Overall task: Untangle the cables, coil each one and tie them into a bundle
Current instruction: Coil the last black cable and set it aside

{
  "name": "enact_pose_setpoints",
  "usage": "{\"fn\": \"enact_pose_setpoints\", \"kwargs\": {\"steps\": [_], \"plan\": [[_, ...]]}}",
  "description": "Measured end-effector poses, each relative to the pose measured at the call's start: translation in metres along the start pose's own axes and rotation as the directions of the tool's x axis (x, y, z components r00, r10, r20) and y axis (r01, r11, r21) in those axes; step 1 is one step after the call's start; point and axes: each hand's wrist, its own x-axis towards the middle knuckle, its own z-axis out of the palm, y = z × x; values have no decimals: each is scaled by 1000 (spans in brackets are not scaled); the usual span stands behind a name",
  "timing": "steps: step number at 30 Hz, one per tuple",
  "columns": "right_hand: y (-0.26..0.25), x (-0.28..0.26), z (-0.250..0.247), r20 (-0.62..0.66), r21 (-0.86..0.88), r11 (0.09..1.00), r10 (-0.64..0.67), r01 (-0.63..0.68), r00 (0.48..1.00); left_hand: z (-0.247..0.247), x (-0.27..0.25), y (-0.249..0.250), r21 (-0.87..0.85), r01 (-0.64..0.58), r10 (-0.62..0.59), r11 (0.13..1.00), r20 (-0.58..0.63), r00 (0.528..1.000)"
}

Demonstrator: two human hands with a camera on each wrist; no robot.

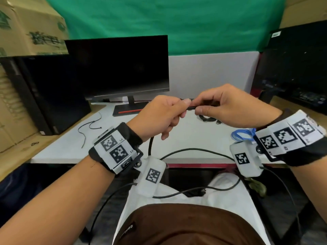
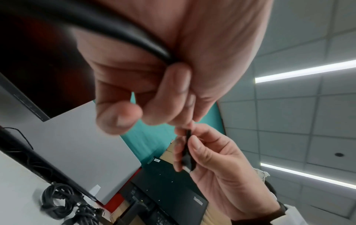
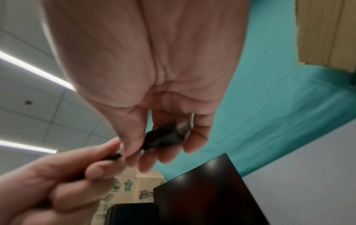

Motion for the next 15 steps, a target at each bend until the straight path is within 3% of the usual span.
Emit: {"fn": "enact_pose_setpoints", "kwargs": {"steps": [3, 5, 7, 9, 12, 15], "plan": [[9, 2, 4, 5, -101, 994, 45, -45, 999, -2, 2, 4, -154, 1, -16, 988, -99, 995], [15, 3, 10, 4, -119, 989, 90, -89, 996, -4, 5, 6, -346, 44, -84, 937, -102, 991], [17, 4, 18, 67, -128, 987, 101, -92, 993, -5, 6, 4, -429, 69, -120, 901, -92, 988], [14, 5, 25, 112, -159, 984, 93, -75, 989, -5, 7, 2, -419, 51, -108, 907, -112, 988], [12, 5, 25, 66, -179, 980, 100, -87, 993, -2, 5, 0, -432, 8, -43, 902, -71, 997], [12, 4, 22, 2, -118, 987, 111, -110, 994, 0, 3, 2, -283, -71, 55, 957, -63, 996]]}}
